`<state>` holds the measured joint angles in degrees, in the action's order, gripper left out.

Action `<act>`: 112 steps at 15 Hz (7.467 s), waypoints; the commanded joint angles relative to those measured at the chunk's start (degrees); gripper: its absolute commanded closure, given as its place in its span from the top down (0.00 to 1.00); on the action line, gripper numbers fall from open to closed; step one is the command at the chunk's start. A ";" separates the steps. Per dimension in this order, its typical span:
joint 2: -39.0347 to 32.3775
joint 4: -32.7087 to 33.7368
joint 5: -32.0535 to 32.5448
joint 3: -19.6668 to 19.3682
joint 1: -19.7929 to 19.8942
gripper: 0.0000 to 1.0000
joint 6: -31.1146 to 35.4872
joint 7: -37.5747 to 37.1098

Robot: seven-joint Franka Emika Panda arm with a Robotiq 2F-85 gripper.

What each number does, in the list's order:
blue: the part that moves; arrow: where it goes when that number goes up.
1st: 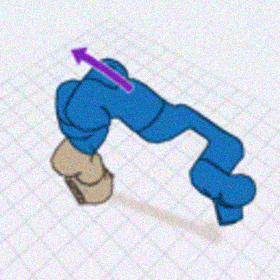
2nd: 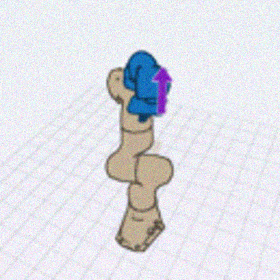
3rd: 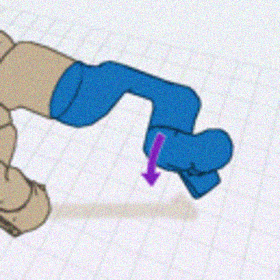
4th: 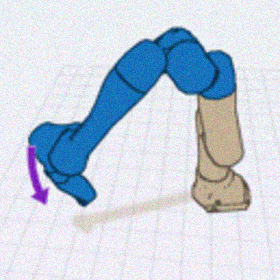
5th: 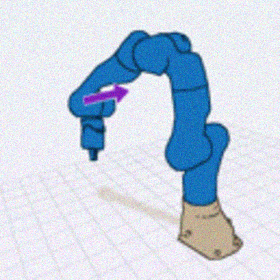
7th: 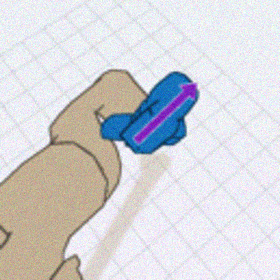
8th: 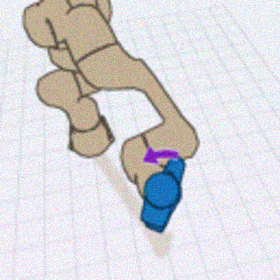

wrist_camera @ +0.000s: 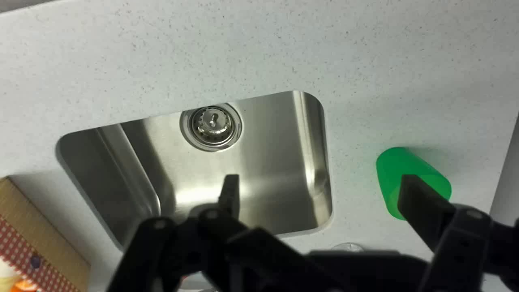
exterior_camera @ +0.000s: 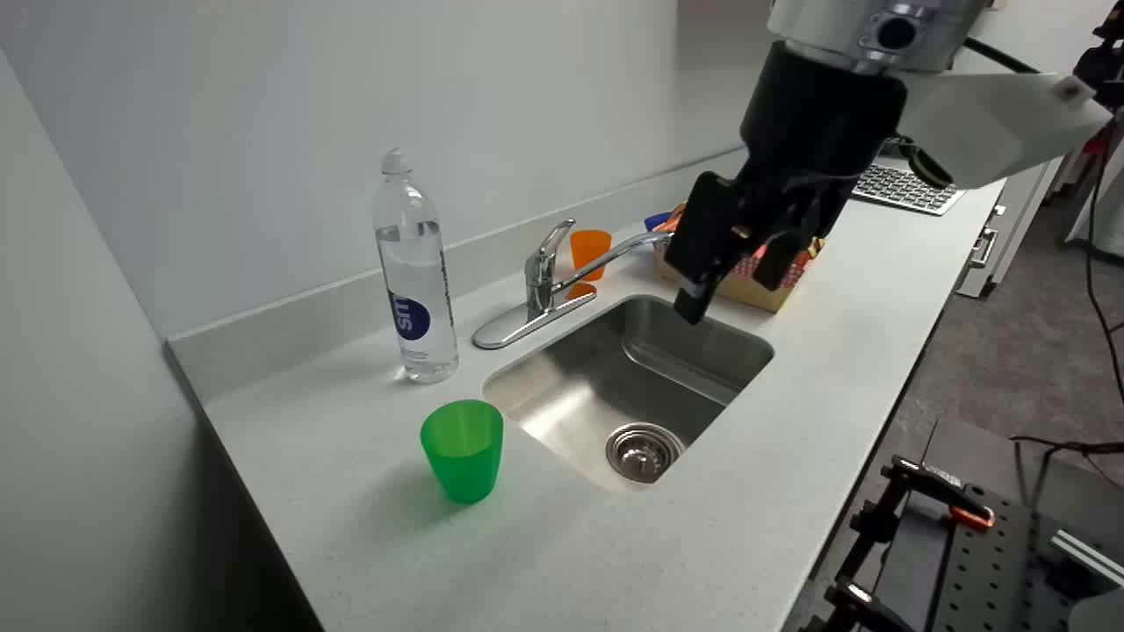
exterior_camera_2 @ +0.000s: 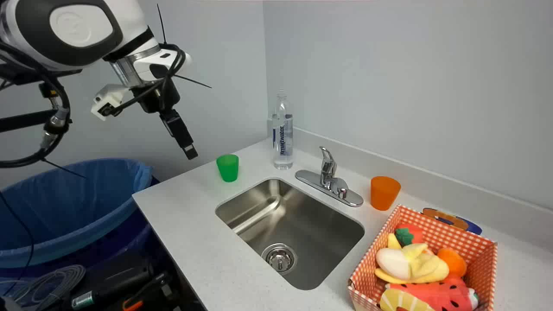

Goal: Turn the tap lever up then down

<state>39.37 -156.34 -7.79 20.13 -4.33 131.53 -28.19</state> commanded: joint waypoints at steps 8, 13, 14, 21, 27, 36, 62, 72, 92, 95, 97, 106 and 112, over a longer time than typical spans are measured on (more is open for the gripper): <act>-0.20 0.09 0.64 -0.70 -0.66 1.00 -0.13 -0.44; -0.20 0.09 0.65 -0.70 -0.66 1.00 -0.13 -0.44; -0.20 0.09 0.64 -0.70 -0.66 1.00 -0.13 -0.44; -0.25 0.10 1.16 -0.72 -0.45 1.00 0.17 -0.53; -4.68 1.98 3.87 0.00 2.40 1.00 2.56 -1.75; -21.29 12.68 16.70 -0.86 12.73 1.00 10.45 -8.32; -40.24 29.79 25.39 -9.33 9.40 1.00 9.38 -16.16; -61.64 57.32 16.92 -16.81 3.11 1.00 3.47 -1.66; -71.74 83.13 10.91 -21.82 1.28 1.00 -11.95 3.80; -73.67 84.62 10.46 -23.62 1.92 1.00 -12.71 2.89; -74.08 83.65 10.21 -24.21 2.01 1.00 -11.77 3.27; -73.96 77.62 10.21 -24.30 0.15 0.27 -10.35 2.13; -72.32 73.52 9.51 -24.42 0.16 0.00 -9.52 -0.10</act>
<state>-35.17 -79.54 2.92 -3.73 -3.53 121.34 -26.71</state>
